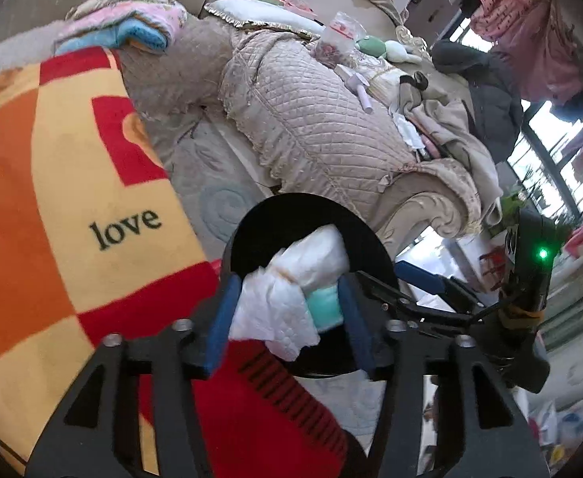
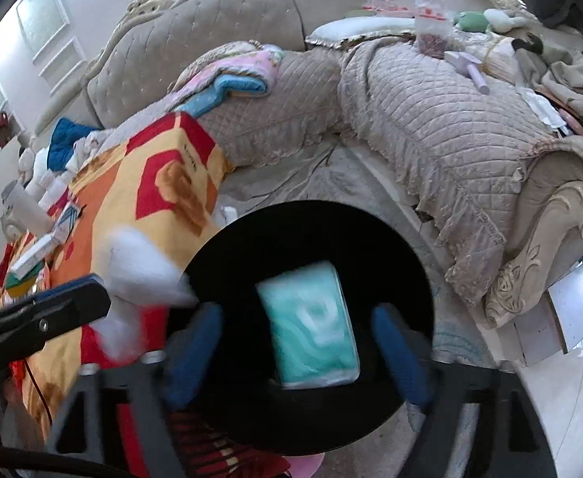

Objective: Collect trash
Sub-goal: 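Carry both held items over the black bin and open both tools, then grasp the red plastic bag with the left tool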

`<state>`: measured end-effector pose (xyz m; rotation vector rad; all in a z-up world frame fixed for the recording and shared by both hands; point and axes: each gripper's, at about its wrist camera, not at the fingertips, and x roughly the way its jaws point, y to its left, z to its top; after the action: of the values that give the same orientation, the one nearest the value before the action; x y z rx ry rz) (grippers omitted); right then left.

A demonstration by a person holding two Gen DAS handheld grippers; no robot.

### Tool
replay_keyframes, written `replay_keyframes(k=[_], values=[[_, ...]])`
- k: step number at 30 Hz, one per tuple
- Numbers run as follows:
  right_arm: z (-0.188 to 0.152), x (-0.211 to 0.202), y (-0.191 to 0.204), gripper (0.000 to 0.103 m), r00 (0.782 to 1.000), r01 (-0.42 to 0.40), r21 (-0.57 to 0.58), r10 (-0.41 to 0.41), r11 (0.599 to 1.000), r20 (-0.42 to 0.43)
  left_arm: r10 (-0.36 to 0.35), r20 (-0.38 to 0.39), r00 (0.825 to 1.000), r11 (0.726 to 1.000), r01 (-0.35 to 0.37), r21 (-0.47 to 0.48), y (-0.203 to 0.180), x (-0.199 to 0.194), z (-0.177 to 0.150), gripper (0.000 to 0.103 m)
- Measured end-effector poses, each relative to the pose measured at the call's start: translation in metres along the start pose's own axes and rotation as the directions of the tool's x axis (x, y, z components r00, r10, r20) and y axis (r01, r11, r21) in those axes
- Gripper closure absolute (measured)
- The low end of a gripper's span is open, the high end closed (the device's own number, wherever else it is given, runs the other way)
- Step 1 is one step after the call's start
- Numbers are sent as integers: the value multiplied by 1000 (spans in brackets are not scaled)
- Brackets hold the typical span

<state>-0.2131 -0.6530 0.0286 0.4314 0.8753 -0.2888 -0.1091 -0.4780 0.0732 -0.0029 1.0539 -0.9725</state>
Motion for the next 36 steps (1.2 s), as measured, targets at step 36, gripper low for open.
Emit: replay_keyframes(k=[36], values=[[-30,7,198,19,977,-214,-275,199,938,-80,433,115,894,900,-424,-99,119,-171,-93,49]])
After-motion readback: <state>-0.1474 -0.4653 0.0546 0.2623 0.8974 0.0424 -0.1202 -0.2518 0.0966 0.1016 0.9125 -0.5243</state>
